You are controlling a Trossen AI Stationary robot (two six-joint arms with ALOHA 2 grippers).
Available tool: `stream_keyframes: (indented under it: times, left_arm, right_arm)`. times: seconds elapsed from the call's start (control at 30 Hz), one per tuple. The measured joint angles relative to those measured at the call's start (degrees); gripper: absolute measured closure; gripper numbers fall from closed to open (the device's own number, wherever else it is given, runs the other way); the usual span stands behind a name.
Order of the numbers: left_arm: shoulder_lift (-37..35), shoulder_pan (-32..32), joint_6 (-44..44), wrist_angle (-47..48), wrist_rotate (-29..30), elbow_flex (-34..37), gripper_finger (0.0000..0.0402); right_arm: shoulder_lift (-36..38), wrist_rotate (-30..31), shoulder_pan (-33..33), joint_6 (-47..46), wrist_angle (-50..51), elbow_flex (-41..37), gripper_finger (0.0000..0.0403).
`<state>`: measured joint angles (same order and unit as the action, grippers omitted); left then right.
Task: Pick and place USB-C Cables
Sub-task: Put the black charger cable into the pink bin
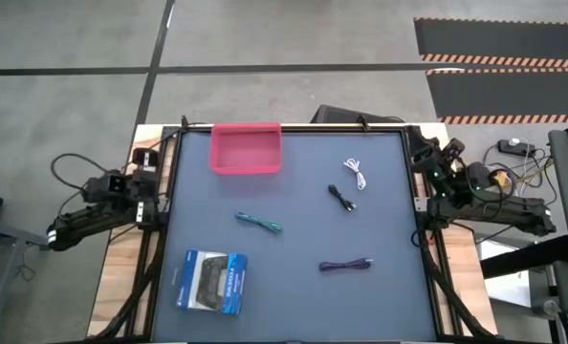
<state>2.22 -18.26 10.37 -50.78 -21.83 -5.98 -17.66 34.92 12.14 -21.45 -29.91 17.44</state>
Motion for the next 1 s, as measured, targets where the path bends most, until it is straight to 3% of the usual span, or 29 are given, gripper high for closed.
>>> stream_keyframes:
  times: [0.1, 0.2, 0.33, 0.4, 0.47, 0.77, 1.0]
  left_arm:
    - [0.0, 0.0, 1.1, -3.9, 0.3, 0.0, 0.0398]
    - [0.0, 0.0, 4.4, -6.9, 4.3, 0.0, 0.0398]
    - [0.2, 0.0, 18.8, -4.8, 20.3, 0.0, 0.0398]
    - [1.0, 0.0, 20.7, -2.3, 30.5, 0.0, 0.0398]
    - [2.5, 0.0, 20.8, 0.0, 36.2, 0.0, 0.0398]
    - [16.7, 0.0, 32.7, 0.3, 43.3, -2.1, 0.0398]
    - [29.9, 0.0, 32.8, 1.0, 43.6, -9.4, 0.0398]
  right_arm:
    - [-3.1, -0.1, 0.0, 0.0, 5.4, 4.6, 0.0394]
    - [-6.4, -0.4, 0.0, -1.0, 12.8, 9.8, 0.0394]
    - [-10.6, -0.4, 0.3, -1.5, 22.4, 16.2, 0.0394]
    - [-12.6, -0.4, 0.5, -1.8, 26.4, 19.2, 0.0394]
    - [-14.2, -0.4, 0.5, -1.9, 30.0, 22.0, 0.0394]
    - [-20.4, -0.5, 0.9, -4.7, 46.8, 33.3, 0.0394]
    - [-25.2, -2.8, 2.1, -5.6, 54.3, 40.1, 0.0394]
